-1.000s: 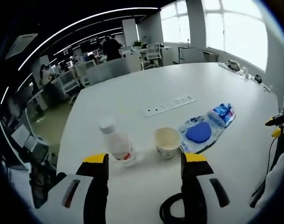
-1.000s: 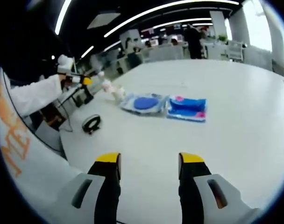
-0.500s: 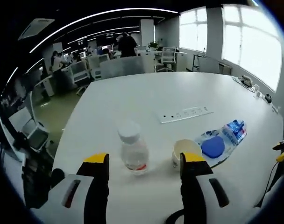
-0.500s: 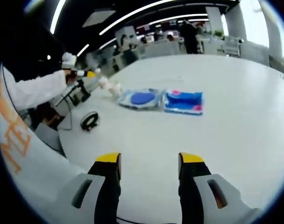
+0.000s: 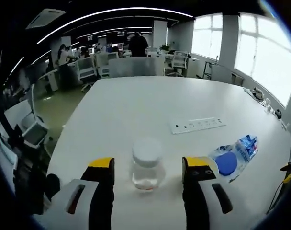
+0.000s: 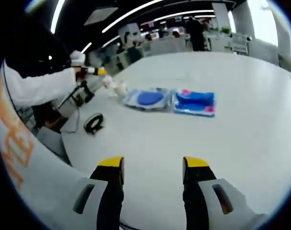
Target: Arrange the tabletop items into an orderly group along one side of the table until the central work area is clear of visible clutter.
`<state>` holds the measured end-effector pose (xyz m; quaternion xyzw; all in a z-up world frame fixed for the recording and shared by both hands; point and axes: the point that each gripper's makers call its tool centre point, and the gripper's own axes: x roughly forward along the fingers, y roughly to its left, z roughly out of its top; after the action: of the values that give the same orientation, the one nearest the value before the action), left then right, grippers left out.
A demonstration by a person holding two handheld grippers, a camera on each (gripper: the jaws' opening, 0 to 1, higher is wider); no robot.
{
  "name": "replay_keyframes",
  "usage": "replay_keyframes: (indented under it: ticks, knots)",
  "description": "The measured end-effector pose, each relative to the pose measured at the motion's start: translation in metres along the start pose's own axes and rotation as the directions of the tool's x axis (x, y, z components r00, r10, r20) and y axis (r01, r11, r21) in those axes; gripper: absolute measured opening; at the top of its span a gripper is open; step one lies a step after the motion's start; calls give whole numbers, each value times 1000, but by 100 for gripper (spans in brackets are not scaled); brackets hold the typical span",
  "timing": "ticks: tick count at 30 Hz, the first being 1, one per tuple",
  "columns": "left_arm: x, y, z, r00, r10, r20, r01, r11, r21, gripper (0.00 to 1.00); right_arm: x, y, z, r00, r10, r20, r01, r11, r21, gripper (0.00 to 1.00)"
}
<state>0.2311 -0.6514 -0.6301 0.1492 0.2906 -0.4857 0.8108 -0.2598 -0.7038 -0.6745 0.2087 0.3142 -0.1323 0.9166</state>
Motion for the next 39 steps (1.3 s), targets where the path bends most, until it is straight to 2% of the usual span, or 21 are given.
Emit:
replay_keyframes:
  ticks: [3,6,9,10,17,21,29,36,39]
  knots:
    - [5,2,1,1000,-6,15,6,1000,-19,42,2,0,0,1000,-1,-6,1,1000,1,48]
    - [8,4,3,1000,-6,27,8,999,-52,38,3,-1,0,1000,-3,-10,3,1000,6,48]
    - [7,4,7,999,-9,46,12,998,-65,25,5,-1,-2,1000,2,-19,-1,1000,8,48]
    - [8,4,10,998,-15,60,18,998,-55,25,5,0,-2,1000,2,-23,-2,1000,8,48]
    - [-1,2,10,998,11,56,-9,999,-34,22,7,3,-2,1000,8,-20,-8,1000,10,48]
    - [-10,-2,15,996,24,82,-19,998,-57,21,7,3,-5,1000,10,-19,-10,1000,15,48]
    - [-24,-21,18,994,41,99,-34,997,-70,21,4,1,-8,1000,8,-5,-8,1000,24,47]
    - [-28,-39,14,995,22,92,-18,999,-48,21,-3,-1,-10,999,14,35,-17,995,95,46]
    - [-27,-43,11,996,22,90,-18,999,-46,21,-6,-4,-10,999,9,47,-14,995,101,47]
